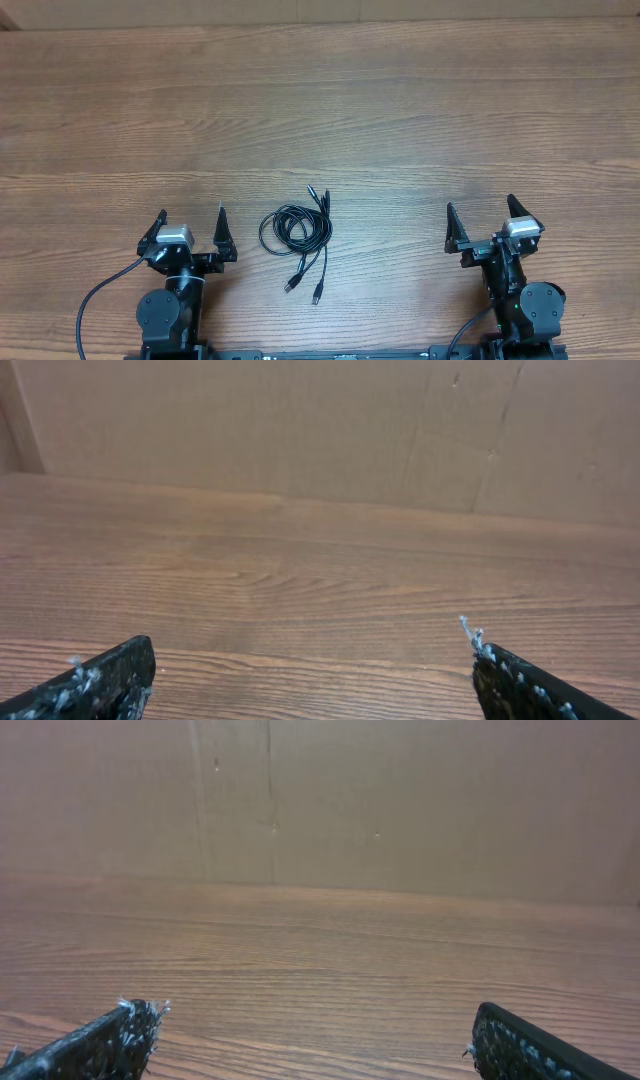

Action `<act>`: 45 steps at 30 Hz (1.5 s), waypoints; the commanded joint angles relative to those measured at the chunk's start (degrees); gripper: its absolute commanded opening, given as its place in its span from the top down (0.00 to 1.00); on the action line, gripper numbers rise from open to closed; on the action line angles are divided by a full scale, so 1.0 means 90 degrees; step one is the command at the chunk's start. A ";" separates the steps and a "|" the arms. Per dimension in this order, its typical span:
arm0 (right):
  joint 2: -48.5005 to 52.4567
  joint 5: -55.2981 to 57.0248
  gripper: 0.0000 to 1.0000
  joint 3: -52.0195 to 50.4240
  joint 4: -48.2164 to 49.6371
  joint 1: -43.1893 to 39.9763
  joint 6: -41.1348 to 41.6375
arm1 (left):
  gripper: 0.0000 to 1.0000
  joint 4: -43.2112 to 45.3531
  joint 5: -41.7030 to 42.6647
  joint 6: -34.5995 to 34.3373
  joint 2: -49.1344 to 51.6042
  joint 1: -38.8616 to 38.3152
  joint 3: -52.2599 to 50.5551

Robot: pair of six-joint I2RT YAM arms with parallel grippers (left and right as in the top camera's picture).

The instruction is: Untangle cables

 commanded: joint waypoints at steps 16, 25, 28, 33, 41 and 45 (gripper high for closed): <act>-0.0058 0.0041 0.00 -0.0063 0.0015 -0.0022 -0.0010 | 0.00 -0.0005 0.0027 0.0080 -0.0051 0.0032 -0.0027; -0.0058 0.0041 0.00 -0.0063 0.0015 -0.0022 -0.0010 | 0.00 -0.0005 0.0027 0.0080 -0.0051 0.0032 -0.0027; -0.0058 0.0041 0.00 -0.0063 0.0015 -0.0022 -0.0010 | 0.00 -0.0002 0.0027 0.0080 -0.0051 0.0032 -0.0027; -0.0058 0.0041 0.00 -0.0063 0.0015 -0.0022 -0.0010 | 0.00 -0.0002 0.0027 0.0080 -0.0051 0.0032 -0.0027; -0.0058 0.0041 0.00 -0.0063 0.0015 -0.0022 -0.0010 | 0.00 -0.0005 0.0027 0.0080 -0.0051 0.0032 -0.0027; -0.0058 0.0041 0.00 -0.0063 0.0015 -0.0022 -0.0010 | 0.01 -0.0002 0.0027 0.0080 -0.0051 0.0032 -0.0027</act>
